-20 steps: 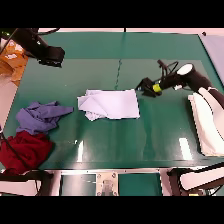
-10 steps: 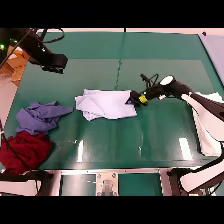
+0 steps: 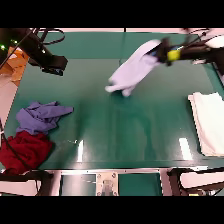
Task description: Fold the shirts.
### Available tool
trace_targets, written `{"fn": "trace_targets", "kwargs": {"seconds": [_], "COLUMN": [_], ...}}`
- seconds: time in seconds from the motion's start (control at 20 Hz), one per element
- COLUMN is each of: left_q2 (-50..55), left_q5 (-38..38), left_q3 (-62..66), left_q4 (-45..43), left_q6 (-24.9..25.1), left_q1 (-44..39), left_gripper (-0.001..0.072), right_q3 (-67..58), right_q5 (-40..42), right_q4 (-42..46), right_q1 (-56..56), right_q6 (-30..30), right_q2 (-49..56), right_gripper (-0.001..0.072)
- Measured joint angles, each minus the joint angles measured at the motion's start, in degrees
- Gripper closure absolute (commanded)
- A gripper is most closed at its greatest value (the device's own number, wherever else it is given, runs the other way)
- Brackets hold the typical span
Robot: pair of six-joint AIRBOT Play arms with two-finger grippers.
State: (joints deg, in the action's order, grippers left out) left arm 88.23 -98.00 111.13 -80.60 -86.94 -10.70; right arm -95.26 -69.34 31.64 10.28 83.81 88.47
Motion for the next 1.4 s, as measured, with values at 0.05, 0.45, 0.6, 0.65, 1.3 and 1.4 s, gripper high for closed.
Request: {"fn": "trace_targets", "kwargs": {"seconds": [0.05,0.45,0.6,0.65,1.3,1.4], "left_q2": [0.00,0.00,0.00,0.00,0.00,0.00], "left_q5": [-0.09,-0.15,-0.07,-0.04,-0.17,-0.20], "left_q3": [0.00,0.00,0.00,0.00,0.00,0.00], "left_q4": [0.00,0.04,0.04,0.04,1.88,2.36], "left_q6": [0.04,0.39,0.39,0.39,1.57,1.73], "left_q1": [0.00,0.00,0.00,0.00,0.00,0.00], "left_gripper": [0.0687,0.0687,0.0687,0.0687,0.0687,0.0687], "right_q3": [-1.05,-3.56,-3.10,-2.29,25.51,28.22], "right_q5": [-0.02,-4.02,-7.19,-8.46,-14.56,-14.86], "right_q4": [-0.13,3.98,12.68,15.45,35.43,38.84], "right_q1": [3.91,35.08,41.92,43.78,57.92,58.31], "right_q6": [1.05,9.03,11.69,12.22,15.30,15.50], "right_q2": [-1.09,-5.14,-7.41,-8.33,-23.52,-24.22], "right_gripper": [0.0697,0.0697,0.0699,0.0698,0.0695,0.0689]}}
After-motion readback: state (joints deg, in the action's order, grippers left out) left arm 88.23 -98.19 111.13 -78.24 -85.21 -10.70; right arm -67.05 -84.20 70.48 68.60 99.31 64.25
